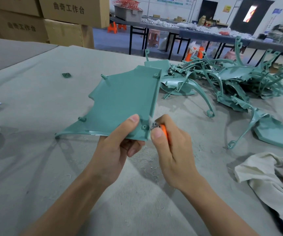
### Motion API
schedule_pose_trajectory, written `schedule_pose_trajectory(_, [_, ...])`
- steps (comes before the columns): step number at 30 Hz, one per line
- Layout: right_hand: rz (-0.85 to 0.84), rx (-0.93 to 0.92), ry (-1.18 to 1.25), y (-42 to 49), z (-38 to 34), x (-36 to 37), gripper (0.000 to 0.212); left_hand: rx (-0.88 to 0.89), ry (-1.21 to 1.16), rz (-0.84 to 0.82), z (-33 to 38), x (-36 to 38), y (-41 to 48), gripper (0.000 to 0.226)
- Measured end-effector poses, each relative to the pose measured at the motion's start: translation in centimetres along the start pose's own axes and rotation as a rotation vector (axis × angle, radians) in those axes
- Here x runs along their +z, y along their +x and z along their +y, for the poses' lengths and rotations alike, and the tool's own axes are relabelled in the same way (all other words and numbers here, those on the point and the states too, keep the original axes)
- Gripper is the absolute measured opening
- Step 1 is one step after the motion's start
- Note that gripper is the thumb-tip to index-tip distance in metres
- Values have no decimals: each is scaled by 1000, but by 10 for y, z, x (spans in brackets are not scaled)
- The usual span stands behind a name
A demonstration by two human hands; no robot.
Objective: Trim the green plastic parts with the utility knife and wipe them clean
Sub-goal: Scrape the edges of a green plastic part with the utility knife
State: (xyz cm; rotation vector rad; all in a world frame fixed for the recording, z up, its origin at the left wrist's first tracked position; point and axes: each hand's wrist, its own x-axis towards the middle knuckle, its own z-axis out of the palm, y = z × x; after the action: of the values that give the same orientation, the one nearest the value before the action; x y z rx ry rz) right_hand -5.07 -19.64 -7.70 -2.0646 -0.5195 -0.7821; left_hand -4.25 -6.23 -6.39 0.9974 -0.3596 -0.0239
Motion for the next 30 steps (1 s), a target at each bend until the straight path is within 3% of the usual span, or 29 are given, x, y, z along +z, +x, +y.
schedule_pose_trajectory(3, [39, 24, 32, 4, 1, -1, 42, 29, -7, -21, -1, 2, -2, 17])
schedule_pose_trajectory(10, [-45, -98, 147, -7, -1, -4, 50, -52, 3, 67, 4, 1, 0, 28])
schedule_pose_trajectory(17, [24, -96, 137, -2, -4, -5, 50, -57, -25, 59, 8, 2, 2, 30])
schedule_pose_trajectory(21, [38, -91, 112, -1, -4, -9, 43, -18, -19, 20, 9, 6, 4, 22])
schedule_pose_trajectory(24, [66, -42, 132, 2, -3, -10, 41, 25, -30, -57, 9, 13, 6, 35])
schedule_pose_trajectory(30, [117, -13, 139, 10, 0, -18, 31, 18, -43, -138, 6, 18, 7, 25])
